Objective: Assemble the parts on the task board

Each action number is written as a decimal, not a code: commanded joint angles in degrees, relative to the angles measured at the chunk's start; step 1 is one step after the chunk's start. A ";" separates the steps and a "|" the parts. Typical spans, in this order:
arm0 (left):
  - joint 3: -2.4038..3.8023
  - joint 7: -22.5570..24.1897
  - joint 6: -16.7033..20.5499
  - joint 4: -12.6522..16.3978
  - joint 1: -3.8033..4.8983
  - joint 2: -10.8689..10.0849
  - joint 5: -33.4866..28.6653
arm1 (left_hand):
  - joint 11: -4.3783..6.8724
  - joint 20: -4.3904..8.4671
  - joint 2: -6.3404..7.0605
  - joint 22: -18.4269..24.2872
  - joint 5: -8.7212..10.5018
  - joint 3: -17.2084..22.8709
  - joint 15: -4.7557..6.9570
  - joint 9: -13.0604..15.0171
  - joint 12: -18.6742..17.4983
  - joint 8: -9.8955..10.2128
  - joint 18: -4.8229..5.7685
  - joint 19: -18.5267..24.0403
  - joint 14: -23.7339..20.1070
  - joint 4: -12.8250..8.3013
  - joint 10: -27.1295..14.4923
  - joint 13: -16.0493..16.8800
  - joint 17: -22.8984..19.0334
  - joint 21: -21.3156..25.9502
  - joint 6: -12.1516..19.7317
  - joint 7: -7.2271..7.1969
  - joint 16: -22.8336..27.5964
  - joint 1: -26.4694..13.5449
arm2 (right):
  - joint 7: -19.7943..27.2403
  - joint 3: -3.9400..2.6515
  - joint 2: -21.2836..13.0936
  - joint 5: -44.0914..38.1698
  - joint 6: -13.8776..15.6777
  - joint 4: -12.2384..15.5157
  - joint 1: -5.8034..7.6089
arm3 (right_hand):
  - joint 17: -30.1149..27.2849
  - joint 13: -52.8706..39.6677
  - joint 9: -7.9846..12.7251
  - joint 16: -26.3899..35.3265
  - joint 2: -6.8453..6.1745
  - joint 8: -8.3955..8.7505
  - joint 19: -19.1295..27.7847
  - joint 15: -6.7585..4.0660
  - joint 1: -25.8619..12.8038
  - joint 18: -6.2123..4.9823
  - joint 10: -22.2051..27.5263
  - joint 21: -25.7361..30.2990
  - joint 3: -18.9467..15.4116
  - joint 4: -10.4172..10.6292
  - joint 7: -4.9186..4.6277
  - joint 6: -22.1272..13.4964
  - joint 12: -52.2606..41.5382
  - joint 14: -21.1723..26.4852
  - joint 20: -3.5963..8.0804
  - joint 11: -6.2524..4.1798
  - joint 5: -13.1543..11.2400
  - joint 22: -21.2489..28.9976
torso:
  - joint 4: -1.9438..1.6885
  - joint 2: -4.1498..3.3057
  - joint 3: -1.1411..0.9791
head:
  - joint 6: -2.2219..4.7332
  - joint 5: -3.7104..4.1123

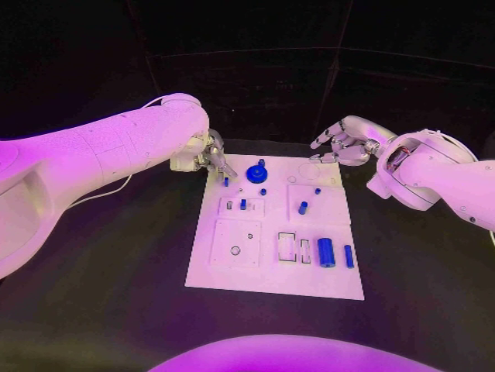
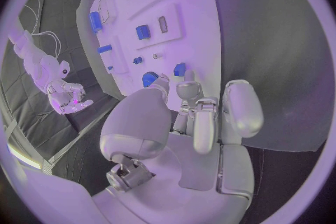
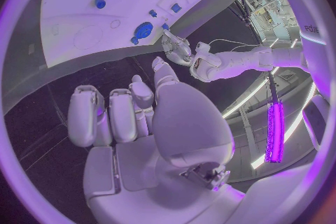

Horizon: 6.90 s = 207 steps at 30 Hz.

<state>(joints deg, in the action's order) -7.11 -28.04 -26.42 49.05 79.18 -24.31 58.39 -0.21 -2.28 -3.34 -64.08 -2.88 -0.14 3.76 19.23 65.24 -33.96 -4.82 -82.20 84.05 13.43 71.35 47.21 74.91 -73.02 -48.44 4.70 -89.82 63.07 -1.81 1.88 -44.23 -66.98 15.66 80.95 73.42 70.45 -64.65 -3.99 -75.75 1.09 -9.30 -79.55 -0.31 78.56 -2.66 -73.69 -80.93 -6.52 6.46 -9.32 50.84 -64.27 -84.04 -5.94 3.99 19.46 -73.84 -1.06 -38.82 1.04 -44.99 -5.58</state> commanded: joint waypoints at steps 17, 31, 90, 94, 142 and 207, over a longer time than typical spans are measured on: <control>0.03 0.84 -1.61 -1.48 -0.05 1.06 0.35 | -0.04 -0.25 -0.63 -0.20 0.10 -0.01 -0.19 -0.25 0.20 -0.32 -0.33 0.06 5.72 -1.22 -0.42 -0.11 14.11 -0.22 -0.87 -0.01 0.24 2.03 | 0.33 -0.04 0.07 0.03 -0.25 0.02 0.12 | -0.02 0.02 0.05 0.28 0.06 -0.37 0.01 -0.31 -0.07 -1.09 0.16 0.30 -0.14 0.09 0.38 -0.14 0.29 -1.85 0.25 -0.20 0.04 0.08 | 0.01 0.02 0.02 | -0.06 -0.05; 0.03 0.19 -2.24 -2.08 -0.07 1.47 0.35 | -0.02 -0.24 -0.78 -0.26 0.10 0.03 -0.18 -0.28 0.20 -0.37 -0.32 0.04 5.72 -1.51 -0.43 -0.15 14.10 -0.25 -0.99 -0.03 0.24 2.41 | 0.26 -0.04 0.04 0.03 -0.33 0.08 0.12 | -0.02 0.02 0.05 0.28 0.06 -0.37 0.01 -0.31 -0.07 -1.09 0.16 0.30 -0.14 0.09 0.38 -0.14 0.29 -1.85 0.25 -0.20 0.04 0.08 | 0.00 -0.03 0.03 | -0.12 -0.08; 0.06 0.39 7.61 11.45 0.23 -7.35 -4.93 | 1.06 0.47 -2.34 0.46 0.13 25.36 0.59 4.39 -0.56 -7.07 -0.51 0.23 5.64 -14.31 0.10 -1.04 13.74 0.85 0.82 -1.24 0.40 4.70 | 0.28 -0.04 0.02 0.03 -0.72 -0.46 0.12 | -0.06 0.03 0.04 0.34 0.21 -0.43 -0.01 -0.32 0.11 -1.10 0.16 0.33 -0.12 0.14 0.39 -0.11 0.28 -1.86 0.27 -0.21 0.20 0.10 | -0.78 0.33 0.04 | -0.80 -0.05; 0.00 0.52 9.69 15.97 0.12 -9.76 -3.54 | 1.10 0.50 -1.90 0.32 0.12 26.46 0.62 4.74 -0.52 -7.56 -0.48 0.16 5.66 -14.51 0.16 -1.03 13.81 0.79 1.05 -1.29 0.37 4.24 | 0.29 -0.04 -0.06 0.03 -0.72 -0.48 0.12 | -0.06 0.03 0.04 0.34 0.21 -0.43 -0.01 -0.32 0.11 -1.10 0.16 0.33 -0.12 0.14 0.39 -0.11 0.28 -1.86 0.27 -0.21 0.20 0.10 | -0.96 0.37 0.03 | -0.79 0.03; -0.61 1.77 17.52 29.00 -3.09 -16.20 2.18 | 1.02 0.29 3.73 -0.35 -0.38 34.64 0.40 5.98 -1.96 -9.46 -0.37 -0.11 5.68 -18.90 0.53 -3.10 13.86 0.58 2.10 -1.10 0.34 5.12 | 0.36 -0.03 -0.23 0.03 -0.86 -0.55 0.11 | -0.04 0.04 0.04 0.35 0.24 -0.46 0.00 -0.33 0.16 -1.10 0.17 0.36 -0.15 0.17 0.39 -0.10 0.29 -1.87 0.27 -0.22 0.35 0.13 | -0.73 0.27 0.02 | -1.47 -0.46; -1.32 0.53 13.54 27.26 -3.73 -14.46 -0.89 | 1.67 0.62 5.34 -0.62 -0.16 32.39 0.91 6.30 -1.32 -10.48 -0.37 -0.25 5.69 -14.94 1.62 -2.56 13.86 0.55 -0.06 -2.06 0.34 -1.24 | 0.47 -0.03 -0.06 0.03 -0.88 -0.80 0.11 | 0.02 0.01 0.03 0.34 0.33 -0.52 -0.04 -0.33 0.19 -1.09 0.14 0.36 -0.19 0.29 0.39 -0.09 0.23 -1.89 0.28 -0.22 0.48 0.10 | -0.64 0.27 -0.06 | -2.08 -0.52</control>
<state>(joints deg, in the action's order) -8.36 -27.30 -11.73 76.34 75.54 -39.04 58.96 1.35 -1.88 1.97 -64.58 -3.19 31.01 4.21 25.58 63.50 -44.23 -4.82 -82.18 84.08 -0.61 72.70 44.53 74.90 -72.37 -47.89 2.54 -89.60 62.80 -1.80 1.89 -44.35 -66.98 14.89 80.12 73.42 70.45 -64.67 -4.00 -75.75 1.08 -9.54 -79.55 -0.31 78.56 -2.66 -73.69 -80.93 -6.52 6.45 -9.32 50.84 -64.27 -84.04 -5.94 3.99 19.84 -73.77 -1.72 -38.55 0.99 -47.03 -6.12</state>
